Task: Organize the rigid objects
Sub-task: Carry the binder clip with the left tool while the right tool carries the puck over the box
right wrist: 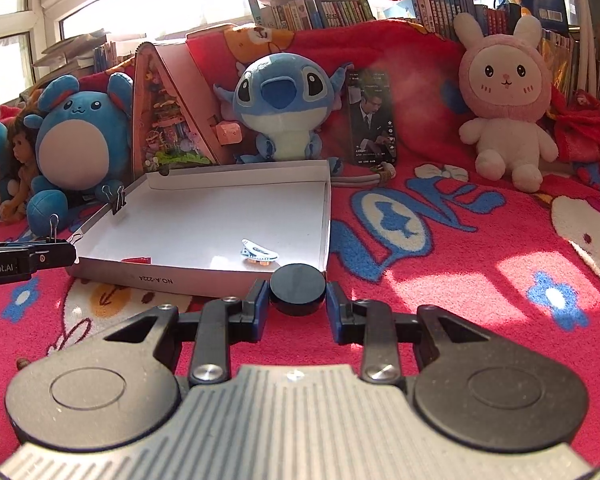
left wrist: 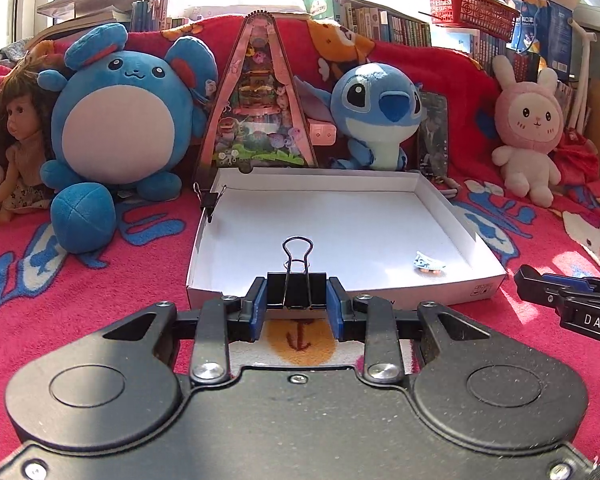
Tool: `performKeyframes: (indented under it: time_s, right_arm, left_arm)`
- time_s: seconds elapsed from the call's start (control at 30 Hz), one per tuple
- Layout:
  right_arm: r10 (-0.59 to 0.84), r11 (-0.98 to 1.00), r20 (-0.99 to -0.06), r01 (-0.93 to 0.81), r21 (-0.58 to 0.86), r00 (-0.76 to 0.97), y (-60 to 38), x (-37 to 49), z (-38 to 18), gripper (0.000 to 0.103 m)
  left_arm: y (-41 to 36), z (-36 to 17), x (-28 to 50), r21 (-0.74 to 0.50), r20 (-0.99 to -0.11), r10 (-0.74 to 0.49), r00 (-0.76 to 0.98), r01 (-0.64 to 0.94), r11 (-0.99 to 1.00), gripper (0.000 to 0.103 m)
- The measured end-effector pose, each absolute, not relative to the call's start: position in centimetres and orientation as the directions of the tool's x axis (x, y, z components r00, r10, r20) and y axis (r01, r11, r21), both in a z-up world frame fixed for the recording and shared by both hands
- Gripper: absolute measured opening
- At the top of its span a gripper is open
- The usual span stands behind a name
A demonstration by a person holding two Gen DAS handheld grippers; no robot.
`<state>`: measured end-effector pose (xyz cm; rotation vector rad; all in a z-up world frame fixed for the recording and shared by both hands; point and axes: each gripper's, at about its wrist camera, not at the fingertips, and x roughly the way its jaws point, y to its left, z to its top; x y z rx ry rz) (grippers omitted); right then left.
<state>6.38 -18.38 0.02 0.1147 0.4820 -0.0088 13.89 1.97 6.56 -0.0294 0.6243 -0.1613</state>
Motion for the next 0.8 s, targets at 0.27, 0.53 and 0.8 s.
performKeyframes:
  time_s: [0.27,0.53,0.8]
  right_arm:
    - [0.034,0.994,-0.494,0.024,0.111,0.869,-18.3,9.8,1.1,0.035]
    - [0.058,0.992,-0.576,0.020,0.128,0.815,-17.9,15.2,2.6,0.035]
    - [0.060,0.987,-0.667,0.054,0.148,0.742,-17.7,21.1,2.2,0.035]
  left_arm:
    - [2.0,6.5,17.3,-0.079,-0.614,-0.148,0.775,0.126,0.989,0.029]
    - [1.2,7.0,23.5,-0.122,-0.676,-0.192,0.712,0.148,0.981,0.029]
    - [0.1,4.6,26.8,-0.088,-0.737,-0.149,0.659,0.125,0.988,0.029]
